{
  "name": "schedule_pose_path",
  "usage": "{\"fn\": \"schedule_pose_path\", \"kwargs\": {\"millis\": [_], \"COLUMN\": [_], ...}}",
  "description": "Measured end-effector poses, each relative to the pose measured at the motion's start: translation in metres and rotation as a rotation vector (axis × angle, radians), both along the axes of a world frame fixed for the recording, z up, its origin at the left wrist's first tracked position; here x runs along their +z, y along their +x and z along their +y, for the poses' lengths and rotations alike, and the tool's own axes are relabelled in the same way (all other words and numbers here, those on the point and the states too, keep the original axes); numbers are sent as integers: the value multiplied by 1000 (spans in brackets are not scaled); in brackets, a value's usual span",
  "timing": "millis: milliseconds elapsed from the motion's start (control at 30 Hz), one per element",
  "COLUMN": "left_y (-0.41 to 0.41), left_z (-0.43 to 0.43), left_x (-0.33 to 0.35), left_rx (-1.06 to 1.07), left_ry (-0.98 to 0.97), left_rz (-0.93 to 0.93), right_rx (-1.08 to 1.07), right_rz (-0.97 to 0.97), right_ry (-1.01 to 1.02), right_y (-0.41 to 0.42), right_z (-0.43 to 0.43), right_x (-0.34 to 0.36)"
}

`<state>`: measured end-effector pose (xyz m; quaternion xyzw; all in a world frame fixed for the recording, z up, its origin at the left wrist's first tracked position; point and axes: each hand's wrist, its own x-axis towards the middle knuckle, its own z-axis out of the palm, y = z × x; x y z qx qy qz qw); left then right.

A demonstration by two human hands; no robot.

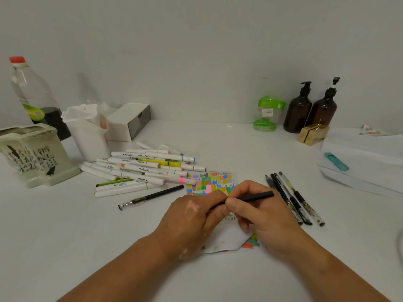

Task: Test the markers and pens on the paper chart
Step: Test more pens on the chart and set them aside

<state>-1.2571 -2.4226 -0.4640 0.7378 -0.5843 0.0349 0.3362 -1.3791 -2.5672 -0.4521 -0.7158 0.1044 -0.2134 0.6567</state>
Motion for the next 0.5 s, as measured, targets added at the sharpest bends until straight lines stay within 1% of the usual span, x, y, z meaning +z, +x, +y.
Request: {"fn": "schedule_pose_path", "kwargs": {"millis": [67,133,233,300,433,500], "left_y": [1,6,12,12,16,19], "left_z": [1,1,2,3,2,3], "left_x": [-1,-5,-11,-12,-16,-16], "left_rx": [39,76,73,72,111,127], "left_ry": [4,89,239,279,297,297], "left_rz": [27,41,-20,-32,-32,-23], "right_rx": [-125,-253,-250,-244,-246,-239], "right_rz": [-74,-97,6,67,212,264], "right_ry": [91,199,208,142,-126,-135], "right_y": [1,-3,-11,-12,-13,-13], "right_z": [-8,-20,-30,-27,-22,-21], "right_x": [0,0,-3,-4,-6,-6]}}
